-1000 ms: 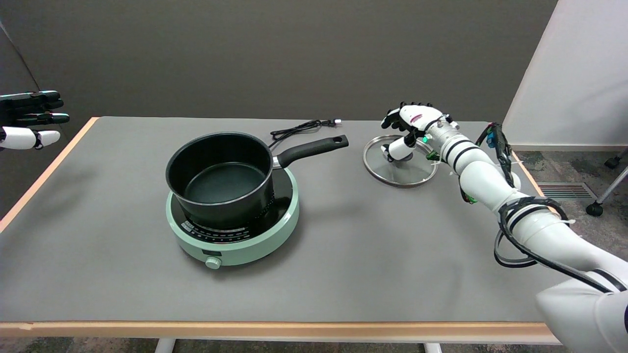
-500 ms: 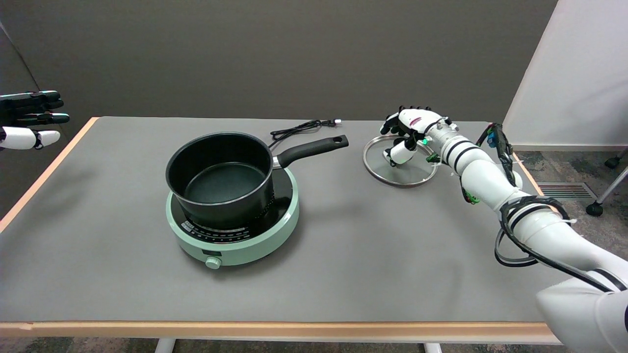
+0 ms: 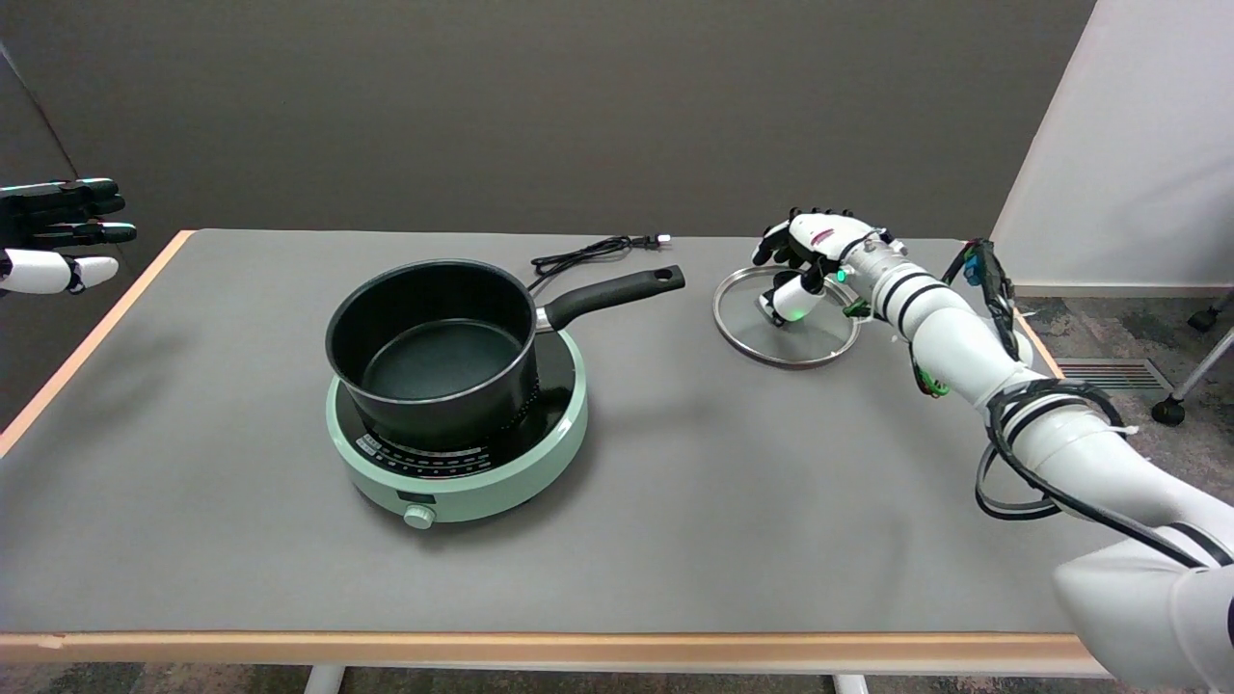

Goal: Pick up the pot lid.

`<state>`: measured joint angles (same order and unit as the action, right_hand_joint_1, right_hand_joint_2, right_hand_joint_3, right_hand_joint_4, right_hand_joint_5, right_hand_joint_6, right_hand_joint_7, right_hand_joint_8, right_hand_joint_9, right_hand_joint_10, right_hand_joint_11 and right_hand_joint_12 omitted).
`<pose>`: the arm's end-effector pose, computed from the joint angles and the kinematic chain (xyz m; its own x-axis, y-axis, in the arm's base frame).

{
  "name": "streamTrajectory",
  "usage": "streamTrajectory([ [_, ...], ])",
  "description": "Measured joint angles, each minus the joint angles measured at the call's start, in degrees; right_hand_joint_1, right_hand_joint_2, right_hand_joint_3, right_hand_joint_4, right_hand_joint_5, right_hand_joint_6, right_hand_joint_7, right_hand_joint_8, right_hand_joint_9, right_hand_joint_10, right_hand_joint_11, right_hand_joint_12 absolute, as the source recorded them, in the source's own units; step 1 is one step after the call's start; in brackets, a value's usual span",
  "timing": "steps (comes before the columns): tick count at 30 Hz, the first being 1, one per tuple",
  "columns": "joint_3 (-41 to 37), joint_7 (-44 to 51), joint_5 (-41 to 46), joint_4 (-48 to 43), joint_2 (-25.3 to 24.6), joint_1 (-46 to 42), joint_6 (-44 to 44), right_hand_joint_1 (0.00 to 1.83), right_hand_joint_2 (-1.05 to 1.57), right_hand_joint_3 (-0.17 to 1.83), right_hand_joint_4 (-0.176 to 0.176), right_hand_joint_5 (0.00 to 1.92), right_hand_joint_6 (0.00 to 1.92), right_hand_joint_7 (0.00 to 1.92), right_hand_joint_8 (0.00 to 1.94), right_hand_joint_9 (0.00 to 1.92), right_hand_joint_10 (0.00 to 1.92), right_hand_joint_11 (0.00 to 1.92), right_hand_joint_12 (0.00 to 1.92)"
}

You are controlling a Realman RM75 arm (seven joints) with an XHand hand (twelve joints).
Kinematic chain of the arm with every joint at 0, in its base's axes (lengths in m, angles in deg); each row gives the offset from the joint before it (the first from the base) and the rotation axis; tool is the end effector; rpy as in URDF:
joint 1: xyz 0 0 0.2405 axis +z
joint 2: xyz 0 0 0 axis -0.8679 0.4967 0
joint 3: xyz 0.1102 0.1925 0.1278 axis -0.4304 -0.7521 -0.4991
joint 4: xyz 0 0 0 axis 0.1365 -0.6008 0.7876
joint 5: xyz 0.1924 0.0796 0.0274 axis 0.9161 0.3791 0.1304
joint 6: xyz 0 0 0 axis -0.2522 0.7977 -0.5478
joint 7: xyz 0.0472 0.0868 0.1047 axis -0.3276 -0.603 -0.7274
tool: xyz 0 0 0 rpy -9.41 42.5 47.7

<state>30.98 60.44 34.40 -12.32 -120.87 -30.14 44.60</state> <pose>-0.2355 -0.4567 0.4311 0.9741 -0.1571 0.1626 -0.1336 0.1804 0.9745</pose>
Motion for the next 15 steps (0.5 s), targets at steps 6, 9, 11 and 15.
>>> streamTrajectory([
  [6,0.0,0.0,0.0,1.3,0.0,0.9,-0.3,0.96,0.56,0.99,0.107,0.65,0.37,0.64,0.19,0.63,0.45,0.33,0.72],
  [9,0.0,0.0,-0.1,2.0,0.0,1.2,-0.7,0.96,0.56,0.99,0.107,0.64,0.36,0.64,0.19,0.63,0.45,0.33,0.72],
  [11,-0.1,0.0,-0.1,2.3,0.0,1.4,-1.0,0.96,0.56,0.99,0.106,0.64,0.36,0.64,0.19,0.63,0.45,0.33,0.72],
  [15,-0.1,0.0,-0.1,2.8,0.0,1.6,-1.7,0.97,0.56,0.99,0.104,0.64,0.35,0.64,0.19,0.63,0.45,0.33,0.72],
])
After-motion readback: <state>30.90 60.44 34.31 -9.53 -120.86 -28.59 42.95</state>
